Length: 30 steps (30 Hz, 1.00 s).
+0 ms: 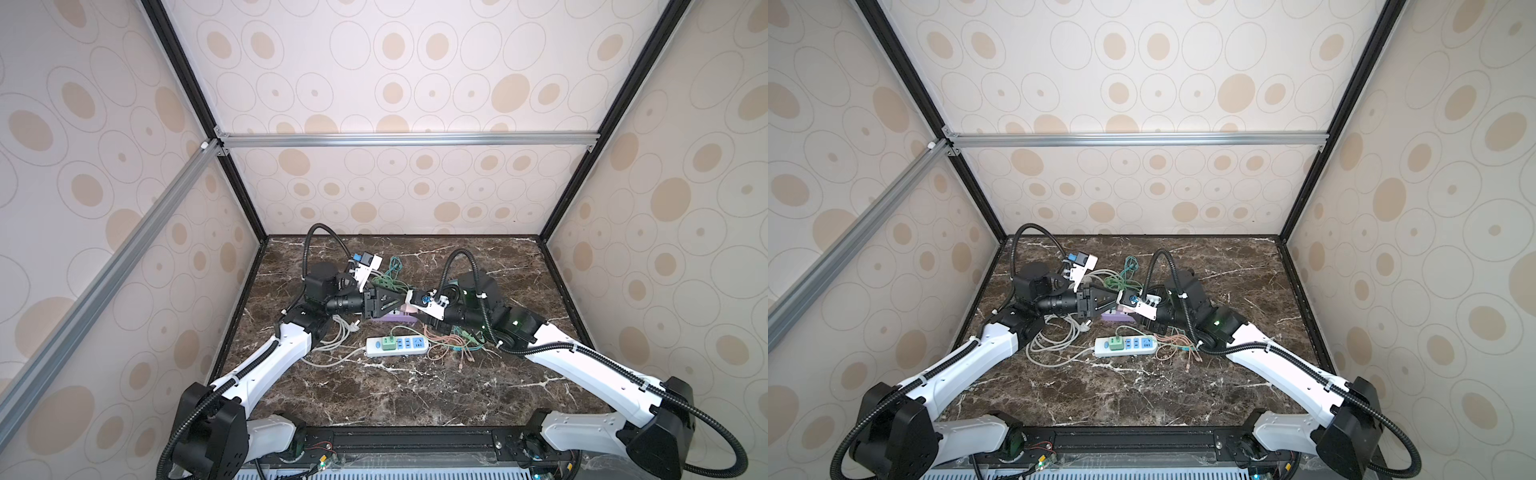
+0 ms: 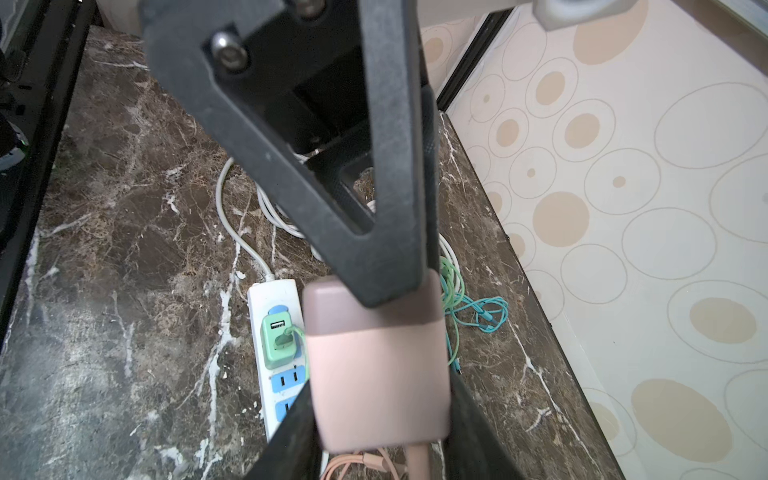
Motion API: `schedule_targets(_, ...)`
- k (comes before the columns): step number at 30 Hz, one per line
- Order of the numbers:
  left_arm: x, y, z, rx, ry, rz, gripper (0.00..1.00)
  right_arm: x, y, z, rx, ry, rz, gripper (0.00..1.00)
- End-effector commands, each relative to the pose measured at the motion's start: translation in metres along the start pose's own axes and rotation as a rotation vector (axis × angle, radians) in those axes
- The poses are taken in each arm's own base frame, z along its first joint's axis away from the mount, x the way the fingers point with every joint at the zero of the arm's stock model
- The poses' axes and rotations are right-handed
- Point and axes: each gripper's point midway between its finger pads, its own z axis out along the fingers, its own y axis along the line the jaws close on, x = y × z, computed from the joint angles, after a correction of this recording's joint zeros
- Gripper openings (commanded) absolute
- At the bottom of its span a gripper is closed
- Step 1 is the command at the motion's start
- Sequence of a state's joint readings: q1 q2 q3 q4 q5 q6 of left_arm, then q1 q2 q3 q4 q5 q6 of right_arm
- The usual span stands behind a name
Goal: Insert the plug
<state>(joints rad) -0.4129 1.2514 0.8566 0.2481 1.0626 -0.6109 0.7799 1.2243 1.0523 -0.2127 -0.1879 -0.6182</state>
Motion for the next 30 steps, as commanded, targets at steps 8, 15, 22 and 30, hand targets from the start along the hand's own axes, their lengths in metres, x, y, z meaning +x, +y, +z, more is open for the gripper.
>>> schedule_targets(8, 0.0, -0.009, 0.005, 0.014, 0.04, 0.051, 0.4, -0.014, -0.011, 0.0, 0.045, -0.012, -0.056, 0.21)
schedule_targets(15, 0.001, -0.005, 0.006, -0.002, 0.038, 0.049, 0.31, -0.012, -0.007, 0.002, 0.032, -0.003, -0.066, 0.22)
schedule_targets(22, -0.004, -0.005, 0.005, -0.011, 0.011, 0.055, 0.15, -0.009, -0.007, 0.002, 0.046, -0.005, -0.045, 0.3)
schedule_targets(30, -0.016, -0.006, 0.001, -0.026, -0.082, 0.087, 0.02, -0.014, -0.016, -0.025, 0.145, -0.064, 0.082, 0.55)
